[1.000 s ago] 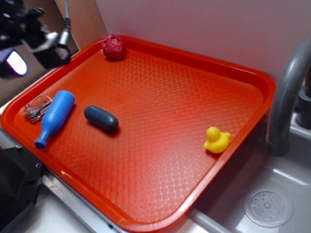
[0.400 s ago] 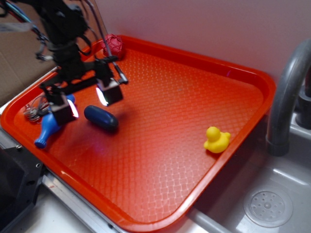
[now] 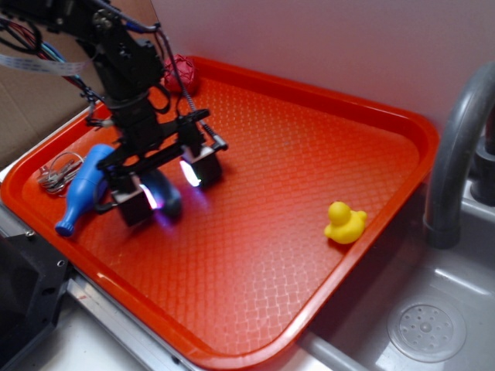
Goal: Grab the plastic pickle.
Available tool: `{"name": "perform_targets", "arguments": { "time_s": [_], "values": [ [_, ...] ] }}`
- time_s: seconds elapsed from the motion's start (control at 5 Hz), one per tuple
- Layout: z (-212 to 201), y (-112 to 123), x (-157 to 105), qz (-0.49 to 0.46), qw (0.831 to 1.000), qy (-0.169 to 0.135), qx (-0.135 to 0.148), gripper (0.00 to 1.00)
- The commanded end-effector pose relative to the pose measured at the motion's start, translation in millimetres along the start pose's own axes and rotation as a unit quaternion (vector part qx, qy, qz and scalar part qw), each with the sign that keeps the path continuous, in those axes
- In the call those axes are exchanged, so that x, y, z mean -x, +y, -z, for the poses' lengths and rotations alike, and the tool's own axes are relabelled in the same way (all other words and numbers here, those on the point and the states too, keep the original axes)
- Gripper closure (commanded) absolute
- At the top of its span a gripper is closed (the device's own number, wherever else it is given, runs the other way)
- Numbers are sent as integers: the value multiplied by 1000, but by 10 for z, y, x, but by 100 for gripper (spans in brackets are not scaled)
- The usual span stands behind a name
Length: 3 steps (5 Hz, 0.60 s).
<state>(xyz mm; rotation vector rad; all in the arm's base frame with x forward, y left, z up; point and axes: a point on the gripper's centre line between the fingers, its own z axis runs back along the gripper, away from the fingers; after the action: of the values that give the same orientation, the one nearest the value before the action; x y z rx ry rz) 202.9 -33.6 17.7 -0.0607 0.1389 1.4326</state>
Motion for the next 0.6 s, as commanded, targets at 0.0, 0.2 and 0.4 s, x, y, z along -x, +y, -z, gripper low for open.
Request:
{"name": "perform_targets", "arguments": {
  "time_s": [0.0, 0.2, 0.4],
  "values": [
    [137, 151, -66, -45, 999, 21, -22, 100],
    [-46, 124, -82, 23, 1000, 2, -12, 100],
    [-492, 89, -81, 147, 988, -49, 21, 100]
  ]
}}
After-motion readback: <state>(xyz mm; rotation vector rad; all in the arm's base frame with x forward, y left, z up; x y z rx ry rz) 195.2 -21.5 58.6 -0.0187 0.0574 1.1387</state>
